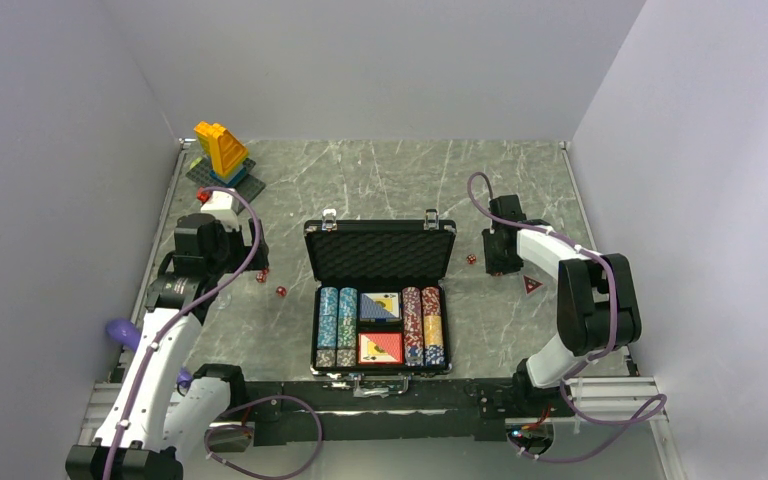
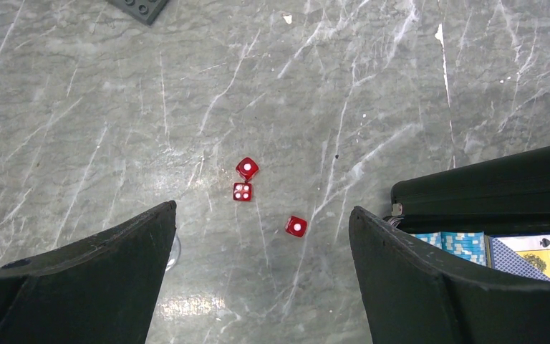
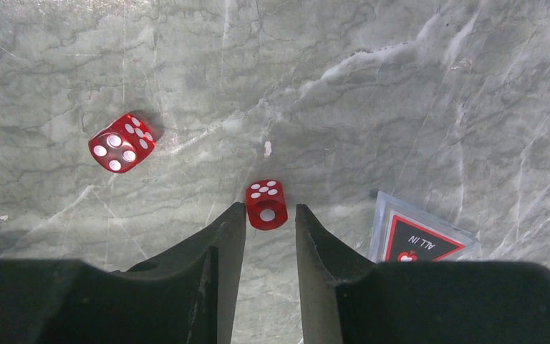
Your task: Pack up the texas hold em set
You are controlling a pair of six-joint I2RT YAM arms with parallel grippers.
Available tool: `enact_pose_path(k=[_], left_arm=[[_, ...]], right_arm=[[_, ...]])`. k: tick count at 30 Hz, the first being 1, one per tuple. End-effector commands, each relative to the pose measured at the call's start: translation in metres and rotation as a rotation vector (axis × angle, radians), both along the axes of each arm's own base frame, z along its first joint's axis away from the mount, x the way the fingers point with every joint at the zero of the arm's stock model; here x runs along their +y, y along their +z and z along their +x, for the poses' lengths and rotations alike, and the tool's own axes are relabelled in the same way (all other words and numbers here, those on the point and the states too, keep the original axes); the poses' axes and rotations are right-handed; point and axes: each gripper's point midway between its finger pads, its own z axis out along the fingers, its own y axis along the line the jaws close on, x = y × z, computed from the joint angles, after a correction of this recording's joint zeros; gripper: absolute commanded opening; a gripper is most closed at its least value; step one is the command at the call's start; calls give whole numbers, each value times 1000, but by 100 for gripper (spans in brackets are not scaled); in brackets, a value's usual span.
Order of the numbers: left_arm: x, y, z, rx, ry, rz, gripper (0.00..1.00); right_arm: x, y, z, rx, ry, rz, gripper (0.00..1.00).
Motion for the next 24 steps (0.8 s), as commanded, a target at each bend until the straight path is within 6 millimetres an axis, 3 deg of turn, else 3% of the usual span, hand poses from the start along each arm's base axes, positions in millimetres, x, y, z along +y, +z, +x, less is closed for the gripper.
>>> enact_pose_path(k=[1,9,15,18,22,24], left_arm=[[-3,24,6,-76,-19,-10,94],[-4,23,6,-75,-22,-12,94],[-4,24,6,-77,-22,-14,94],[-3,24,6,-78,-21,-12,94],[-4,25,5,-80,-23,-14,95],[-4,25,5,-83,-22,-14,95]], right_arm=[[1,8,16,-49,16,-8,36],[1,7,17,-52,14,-7,31],[0,5,16,-35,2,-15,23],[2,8,17,-36,0,-2,12],[7,30,17,-75,-23,38,0],[13,47,14,-97,-47,71,0]])
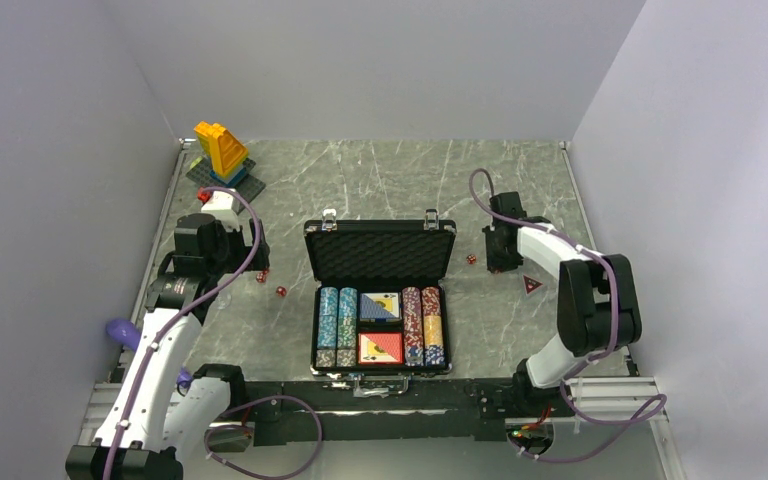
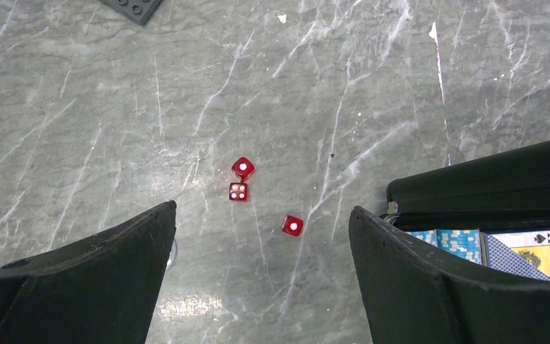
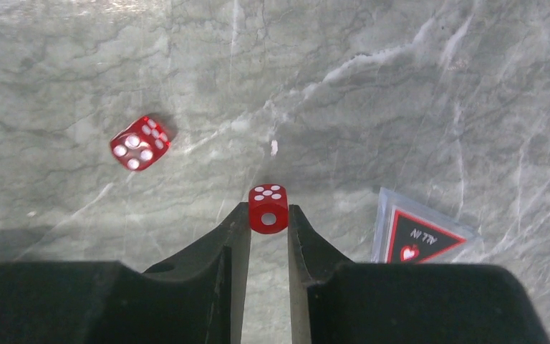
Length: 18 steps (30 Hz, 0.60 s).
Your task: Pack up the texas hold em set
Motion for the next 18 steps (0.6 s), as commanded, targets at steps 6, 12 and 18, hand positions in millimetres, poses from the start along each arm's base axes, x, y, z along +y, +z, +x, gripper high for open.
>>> enact_pose_path(k=[6,12,18], left_arm=[[-3,26,5,-85,-17,-13,94],[-6,26,6,-80,-30,-26,94],[-9,25,5,-78,-40,-37,94]], right_arm=[[36,73,-29,-119,-95,137,0],[98,86,-88,-155,-117,328,0],[172,99,-119,-156,-118,529,0]])
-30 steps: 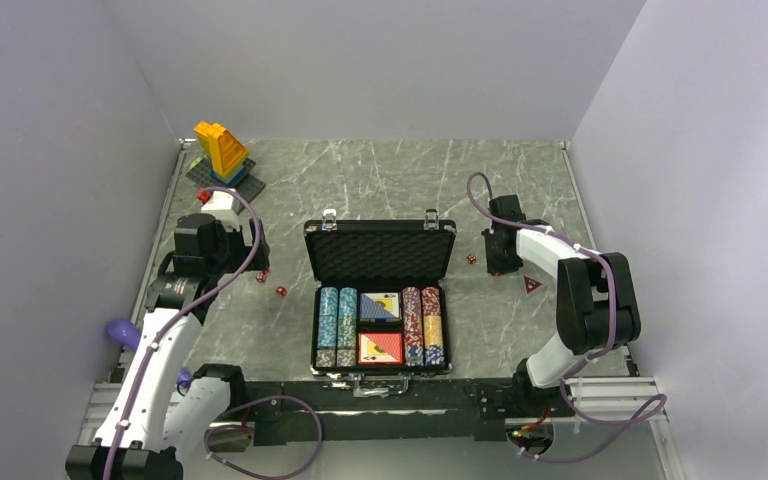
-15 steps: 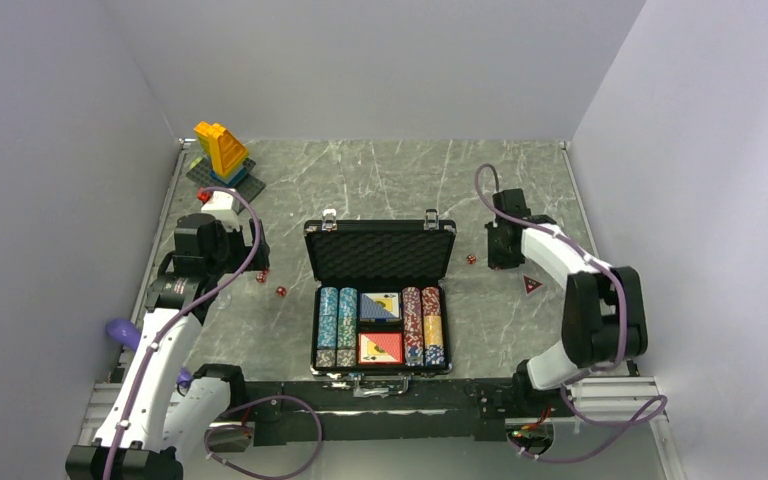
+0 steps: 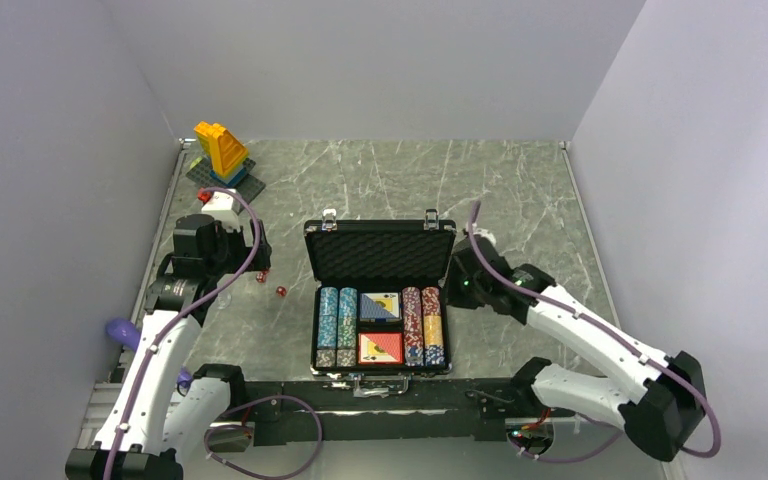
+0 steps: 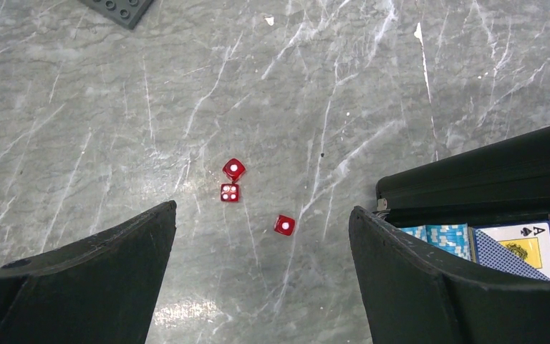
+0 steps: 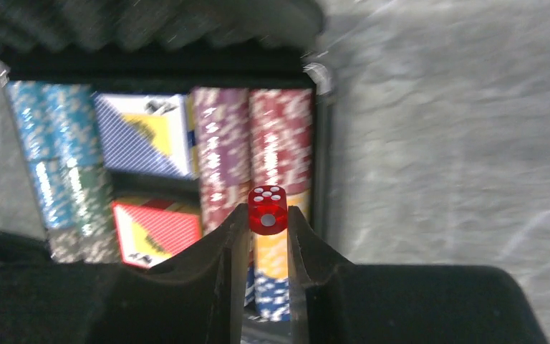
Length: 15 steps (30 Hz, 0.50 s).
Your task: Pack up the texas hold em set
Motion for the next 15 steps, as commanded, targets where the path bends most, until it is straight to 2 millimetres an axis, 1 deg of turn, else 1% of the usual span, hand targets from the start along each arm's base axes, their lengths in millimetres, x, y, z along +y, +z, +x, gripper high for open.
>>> enact_pose_path(k=[1,4,7,8,12,15], left_arm=[[-4,22,6,-69,-18,-22,94],[-4,23,6,-71,-15,-20,94],[-3,23,5,-74,-14,-19,94],[-4,24,5,-75,-15,-20,94],[-4,24,5,-79,-16,-22,94],[-5,25,5,-81,-19,-26,94]], right_arm=[[49,9,-16,39,-85,147,0],[75,8,-23,46,-61,139,0],[99,4,-32,62,-33,132,0],[104,-1,-34,73,-28,126,0],[124,-6,-37,91,-7,105,0],[132,-9,-38,102,0,68,0]])
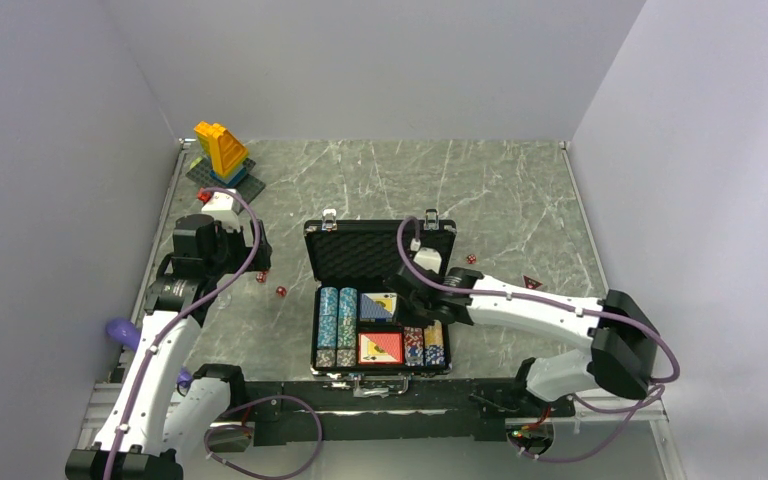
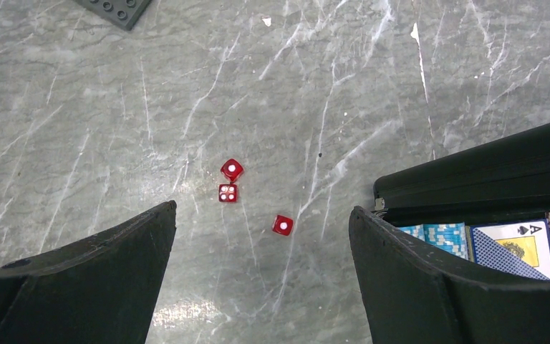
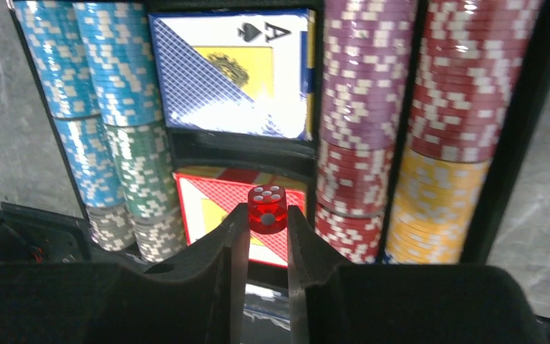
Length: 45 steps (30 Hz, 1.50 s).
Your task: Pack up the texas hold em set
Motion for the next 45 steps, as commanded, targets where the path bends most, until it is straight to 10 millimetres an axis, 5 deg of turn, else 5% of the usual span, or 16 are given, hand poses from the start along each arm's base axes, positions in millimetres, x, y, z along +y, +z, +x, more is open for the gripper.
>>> enact_pose_path(k=[1,19,45], left_arm=[[-3,25,5,-81,-13,-22,94],[-5,26,4,-85,-17,-28,94],[-4,24,5,-79,-13,-24,94]], right_arm=[[25,15,12,-36,-46,23,0],[8,-27,1,38,-52,-228,0],[-11,-50,-1,37,20,-455,0]])
